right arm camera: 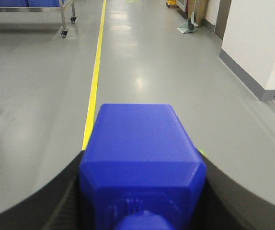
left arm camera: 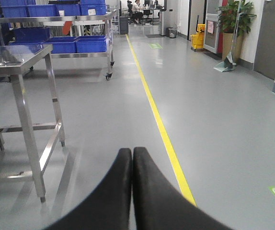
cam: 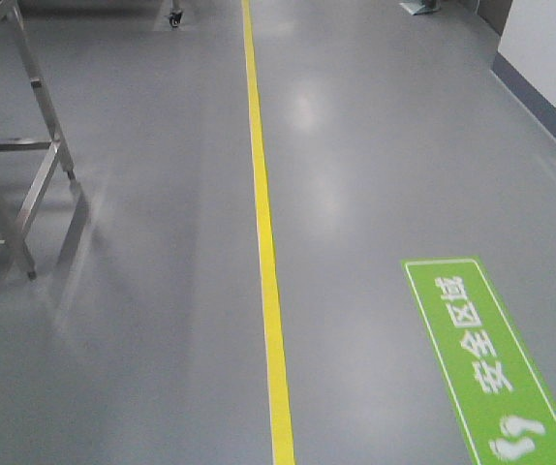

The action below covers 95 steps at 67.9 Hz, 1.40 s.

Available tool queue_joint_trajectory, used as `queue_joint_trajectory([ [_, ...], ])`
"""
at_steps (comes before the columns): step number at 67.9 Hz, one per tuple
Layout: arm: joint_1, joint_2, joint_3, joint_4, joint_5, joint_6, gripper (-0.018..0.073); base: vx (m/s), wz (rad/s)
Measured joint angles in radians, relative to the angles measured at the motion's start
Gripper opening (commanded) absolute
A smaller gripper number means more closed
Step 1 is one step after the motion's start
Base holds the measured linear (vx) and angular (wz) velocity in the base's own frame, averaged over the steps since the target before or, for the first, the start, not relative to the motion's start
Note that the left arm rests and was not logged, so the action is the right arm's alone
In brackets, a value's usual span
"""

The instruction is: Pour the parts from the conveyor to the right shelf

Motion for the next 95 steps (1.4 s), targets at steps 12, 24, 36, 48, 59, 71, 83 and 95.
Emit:
queue_joint_trajectory([
  [12, 0.0, 0.0, 0.0, 0.001, 0.0, 0.0, -0.0006, 0.72, 0.05],
  [24, 0.0, 0.0, 0.0, 0.001, 0.001, 0.0, -0.0006, 0.72, 0.07],
  [36, 0.0, 0.0, 0.0, 0.001, 0.001, 0.0, -0.0006, 0.71, 0.06],
  [48, 0.0, 0.0, 0.0, 0.001, 0.002, 0.0, -0.0006, 0.69, 0.02],
  [59, 0.0, 0.0, 0.0, 0.001, 0.002, 0.0, -0.0006, 0.69, 0.0],
  [71, 0.0, 0.0, 0.0, 0.001, 0.002, 0.0, -0.0006, 0.68, -0.01],
  [83, 0.0, 0.0, 0.0, 0.001, 0.002, 0.0, -0.0006, 0.67, 0.01],
  [95, 0.0, 0.0, 0.0, 0.001, 0.002, 0.0, -0.0006, 0.67, 0.02],
])
